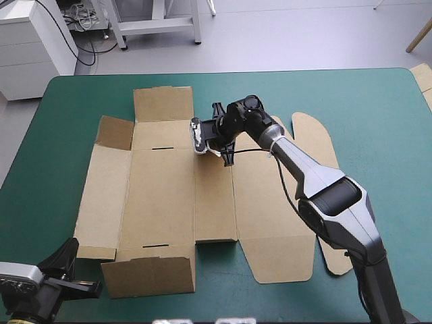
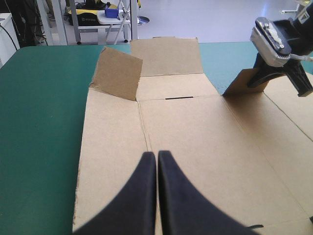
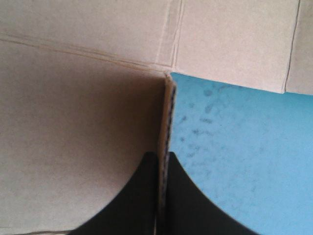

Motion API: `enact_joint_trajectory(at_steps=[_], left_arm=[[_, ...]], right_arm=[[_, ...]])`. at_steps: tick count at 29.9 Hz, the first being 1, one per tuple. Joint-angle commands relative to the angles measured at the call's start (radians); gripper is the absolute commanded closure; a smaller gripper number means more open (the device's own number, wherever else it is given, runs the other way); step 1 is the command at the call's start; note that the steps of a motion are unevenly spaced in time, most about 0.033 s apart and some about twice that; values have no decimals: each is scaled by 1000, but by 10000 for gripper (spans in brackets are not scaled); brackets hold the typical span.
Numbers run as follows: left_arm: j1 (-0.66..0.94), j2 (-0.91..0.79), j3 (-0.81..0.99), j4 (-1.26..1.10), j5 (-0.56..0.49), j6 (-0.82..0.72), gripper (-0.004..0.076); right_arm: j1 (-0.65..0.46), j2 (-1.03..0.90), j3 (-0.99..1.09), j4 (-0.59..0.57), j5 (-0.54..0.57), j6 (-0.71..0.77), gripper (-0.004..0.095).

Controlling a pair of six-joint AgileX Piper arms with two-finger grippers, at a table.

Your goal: Fold the box

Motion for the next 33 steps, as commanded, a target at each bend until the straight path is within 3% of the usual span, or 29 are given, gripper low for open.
enact_joint_trajectory(at_steps=[1,5,9,14,17,26,28,31,33], left_arm=[[0,-11,-21,-17,-78,-2,731],[0,-11,-21,-17,-78,-2,731],[0,-11,-21,-17,-78,-2,731],[0,-11,-21,-17,-78,-2,731],[0,-11,-21,-17,-78,-2,731],[0,-11,-21,-17,-78,-2,731],[0,-11,-21,-17,-78,-2,731],[0,-11,-21,-17,-78,-2,731],[0,-11,-21,-17,-78,-2,731]], right_arm=[[-3,-62,-37,9,-42,-12,921],[-3,-62,-37,50,-33,-12,817],[-3,-62,-37,76,-33,7,556],[-3,-82,-72,103,-32,229,136],[-3,-112,-127,103,-27,395,33],[-4,-205,-288,68,-9,800,39],[-4,-213,-301,40,28,898,102],[-4,-223,-303,-19,100,1039,375],[-4,-223,-303,-106,167,1152,684]])
